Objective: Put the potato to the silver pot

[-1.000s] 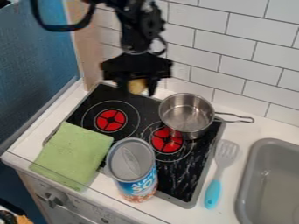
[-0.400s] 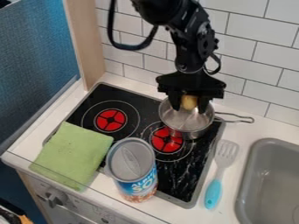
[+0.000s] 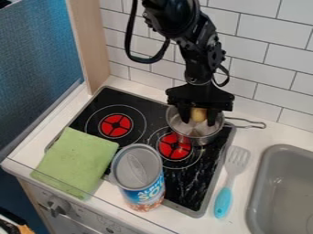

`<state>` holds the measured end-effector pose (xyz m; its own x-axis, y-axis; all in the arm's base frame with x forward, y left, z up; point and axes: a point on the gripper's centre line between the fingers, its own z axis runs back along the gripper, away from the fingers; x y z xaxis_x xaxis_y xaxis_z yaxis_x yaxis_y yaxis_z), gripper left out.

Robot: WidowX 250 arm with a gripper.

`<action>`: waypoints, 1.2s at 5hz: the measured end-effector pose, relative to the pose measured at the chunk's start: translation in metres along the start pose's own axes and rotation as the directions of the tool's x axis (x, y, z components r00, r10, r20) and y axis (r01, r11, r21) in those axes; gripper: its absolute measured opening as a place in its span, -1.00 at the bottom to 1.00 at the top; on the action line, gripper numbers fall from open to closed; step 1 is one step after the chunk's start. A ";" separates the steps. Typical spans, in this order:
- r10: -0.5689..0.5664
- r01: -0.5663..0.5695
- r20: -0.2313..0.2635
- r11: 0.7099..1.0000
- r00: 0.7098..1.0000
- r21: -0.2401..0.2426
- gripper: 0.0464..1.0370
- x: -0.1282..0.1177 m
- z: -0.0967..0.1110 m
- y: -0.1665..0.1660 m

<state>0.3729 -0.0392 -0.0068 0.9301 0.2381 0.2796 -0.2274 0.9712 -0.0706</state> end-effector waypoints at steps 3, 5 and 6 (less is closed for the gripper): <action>0.006 -0.006 -0.031 1.000 1.000 0.019 0.30 0.000 -0.010 0.006; -0.009 0.011 -0.055 1.000 0.998 0.030 0.93 0.003 -0.006 0.005; -0.008 0.010 -0.069 1.000 0.998 0.029 0.93 0.001 -0.007 0.007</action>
<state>0.3748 -0.0324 -0.0135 0.9495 0.2296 0.2137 -0.2262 0.9732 -0.0403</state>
